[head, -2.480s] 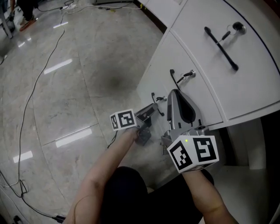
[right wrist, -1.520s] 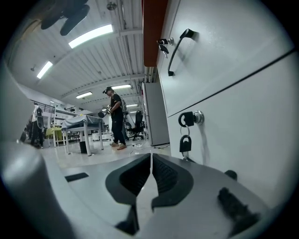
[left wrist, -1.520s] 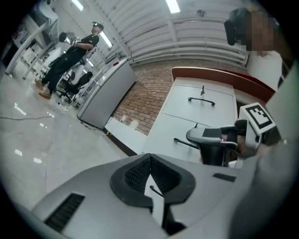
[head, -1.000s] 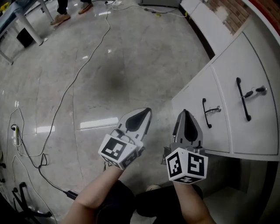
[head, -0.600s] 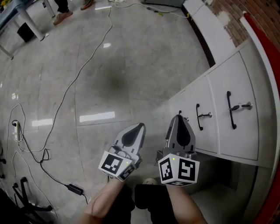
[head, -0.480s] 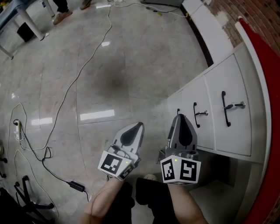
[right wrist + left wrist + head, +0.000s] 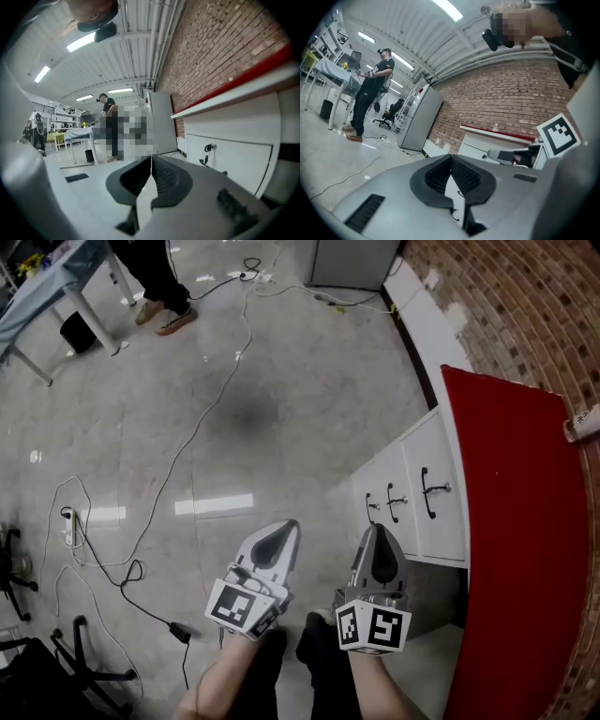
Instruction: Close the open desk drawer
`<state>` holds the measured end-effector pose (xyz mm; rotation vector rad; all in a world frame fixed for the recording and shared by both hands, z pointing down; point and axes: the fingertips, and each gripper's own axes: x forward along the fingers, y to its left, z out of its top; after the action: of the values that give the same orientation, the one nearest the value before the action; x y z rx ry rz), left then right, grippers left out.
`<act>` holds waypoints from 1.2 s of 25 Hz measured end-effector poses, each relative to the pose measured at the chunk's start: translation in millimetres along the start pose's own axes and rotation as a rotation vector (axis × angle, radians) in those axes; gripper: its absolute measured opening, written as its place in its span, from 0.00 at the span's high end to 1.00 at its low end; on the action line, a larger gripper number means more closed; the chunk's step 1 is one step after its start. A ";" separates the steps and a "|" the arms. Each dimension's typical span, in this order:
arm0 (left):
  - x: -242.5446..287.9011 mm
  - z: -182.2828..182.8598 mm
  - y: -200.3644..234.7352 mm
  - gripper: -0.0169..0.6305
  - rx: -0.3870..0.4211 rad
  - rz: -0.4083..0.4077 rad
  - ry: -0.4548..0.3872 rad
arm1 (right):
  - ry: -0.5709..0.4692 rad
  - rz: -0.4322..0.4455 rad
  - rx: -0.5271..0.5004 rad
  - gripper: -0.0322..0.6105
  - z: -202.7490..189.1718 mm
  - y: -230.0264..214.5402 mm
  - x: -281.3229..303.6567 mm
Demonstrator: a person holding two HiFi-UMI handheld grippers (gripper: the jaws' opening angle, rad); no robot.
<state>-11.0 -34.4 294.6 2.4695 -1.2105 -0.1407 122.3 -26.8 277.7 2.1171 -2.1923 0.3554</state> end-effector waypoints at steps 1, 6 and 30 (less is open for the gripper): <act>-3.8 14.4 -6.2 0.96 0.006 0.003 -0.003 | 0.015 0.000 -0.002 0.93 10.2 5.1 -6.4; -24.8 67.9 -35.7 0.96 -0.065 0.008 0.002 | 0.069 -0.006 0.011 0.93 61.3 28.9 -39.6; -121.7 223.3 -178.3 0.96 0.142 -0.023 0.041 | 0.144 0.200 -0.068 0.93 203.8 86.5 -171.0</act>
<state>-11.8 93.0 11.3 2.5947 -1.2138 -0.0098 66.2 98.1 33.8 1.7839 -2.3014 0.4250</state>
